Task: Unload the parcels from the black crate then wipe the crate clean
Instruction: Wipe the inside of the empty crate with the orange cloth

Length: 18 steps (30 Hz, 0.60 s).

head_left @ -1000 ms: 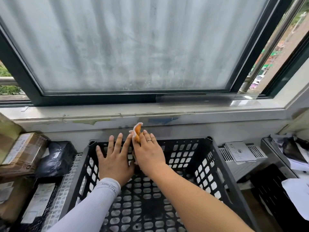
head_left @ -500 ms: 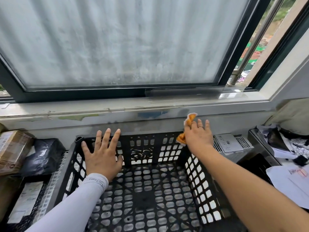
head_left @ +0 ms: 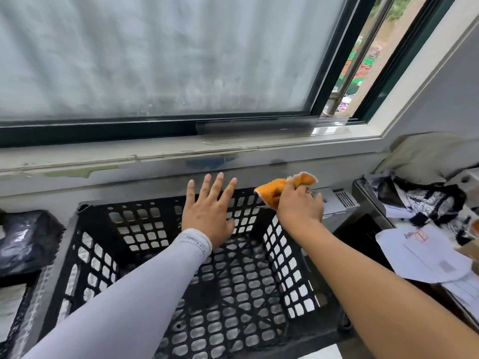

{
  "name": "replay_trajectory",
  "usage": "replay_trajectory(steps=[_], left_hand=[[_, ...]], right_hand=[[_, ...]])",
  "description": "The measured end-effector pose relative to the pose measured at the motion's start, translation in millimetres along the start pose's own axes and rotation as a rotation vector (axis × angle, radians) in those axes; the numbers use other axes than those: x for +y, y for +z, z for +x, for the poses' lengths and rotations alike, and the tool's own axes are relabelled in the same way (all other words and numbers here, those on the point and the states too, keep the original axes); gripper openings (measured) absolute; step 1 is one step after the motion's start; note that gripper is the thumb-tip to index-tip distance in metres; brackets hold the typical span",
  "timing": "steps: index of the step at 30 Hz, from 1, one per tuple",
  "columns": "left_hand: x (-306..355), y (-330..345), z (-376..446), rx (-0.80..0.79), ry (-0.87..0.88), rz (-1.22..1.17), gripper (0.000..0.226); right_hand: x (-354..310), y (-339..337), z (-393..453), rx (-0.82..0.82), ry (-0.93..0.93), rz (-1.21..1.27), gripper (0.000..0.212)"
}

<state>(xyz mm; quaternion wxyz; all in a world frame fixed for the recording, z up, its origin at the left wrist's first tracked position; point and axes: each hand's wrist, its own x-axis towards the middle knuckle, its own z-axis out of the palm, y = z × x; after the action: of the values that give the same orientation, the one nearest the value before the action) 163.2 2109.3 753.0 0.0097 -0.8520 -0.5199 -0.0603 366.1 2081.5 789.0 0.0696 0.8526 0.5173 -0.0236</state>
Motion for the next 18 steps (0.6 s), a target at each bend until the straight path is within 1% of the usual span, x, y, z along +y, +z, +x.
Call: replay_trajectory(steps=[4, 6, 9, 11, 15, 16, 18], left_hand=[[30, 10, 16, -0.031, 0.075, -0.016, 0.096], [37, 17, 17, -0.032, 0.075, -0.019, 0.098], [36, 27, 15, 0.017, 0.074, -0.001, 0.100], [33, 31, 14, 0.046, 0.085, 0.002, 0.101], [31, 34, 15, 0.047, 0.082, -0.002, 0.104], [31, 34, 15, 0.041, 0.079, -0.009, 0.104], [29, 33, 16, 0.030, 0.082, -0.018, 0.104]], right_hand=[[4, 5, -24, -0.085, 0.038, -0.010, 0.074], [7, 9, -34, -0.101, 0.052, -0.014, 0.076], [13, 12, -45, -0.134, 0.092, 0.009, 0.079], [16, 16, -49, -0.110, 0.087, 0.002, 0.081], [14, 23, -46, -0.052, 0.034, -0.063, 0.114], [12, 24, -43, -0.057, 0.032, -0.049, 0.115], [7, 21, -33, -0.098, 0.046, 0.031, 0.107]])
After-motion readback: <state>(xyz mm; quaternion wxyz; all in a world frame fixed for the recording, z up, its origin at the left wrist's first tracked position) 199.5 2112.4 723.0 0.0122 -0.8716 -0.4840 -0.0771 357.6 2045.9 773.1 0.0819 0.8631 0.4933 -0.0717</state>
